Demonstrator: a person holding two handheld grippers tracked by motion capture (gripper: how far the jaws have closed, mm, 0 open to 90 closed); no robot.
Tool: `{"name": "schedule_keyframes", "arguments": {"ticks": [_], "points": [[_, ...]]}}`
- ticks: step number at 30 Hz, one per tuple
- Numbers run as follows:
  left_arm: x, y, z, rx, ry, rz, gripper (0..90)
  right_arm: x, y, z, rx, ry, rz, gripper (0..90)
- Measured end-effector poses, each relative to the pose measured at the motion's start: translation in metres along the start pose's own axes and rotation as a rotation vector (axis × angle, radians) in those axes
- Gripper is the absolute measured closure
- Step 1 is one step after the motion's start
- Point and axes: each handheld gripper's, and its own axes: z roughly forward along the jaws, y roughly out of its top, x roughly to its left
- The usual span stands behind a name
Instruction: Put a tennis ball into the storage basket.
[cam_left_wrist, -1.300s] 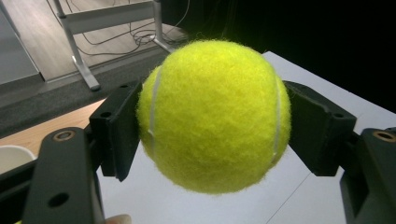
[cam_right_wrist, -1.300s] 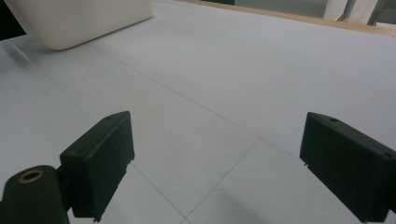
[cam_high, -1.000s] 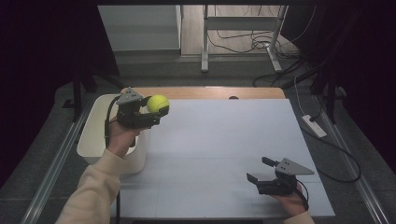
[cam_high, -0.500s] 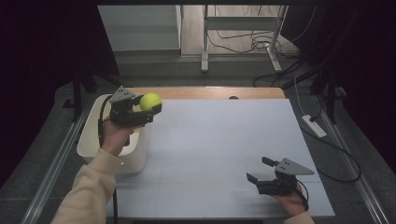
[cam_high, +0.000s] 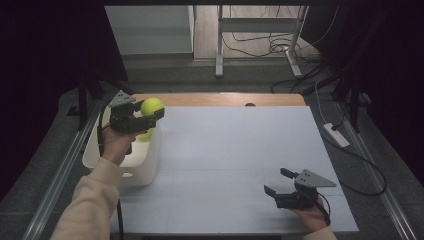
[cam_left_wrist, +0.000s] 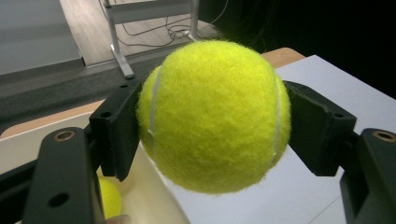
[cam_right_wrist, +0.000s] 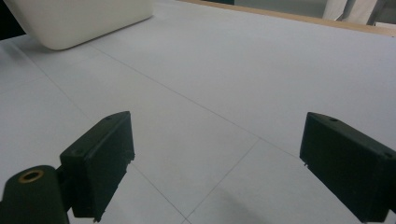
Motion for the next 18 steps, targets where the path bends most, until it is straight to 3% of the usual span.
{"name": "schedule_keyframes", "arguments": {"ticks": [18], "points": [[0.016, 0.000, -0.008, -0.003, 0.034, -0.042, 26.7, 0.000, 0.000, 0.000, 0.001, 0.001, -0.005, 10.1]]}}
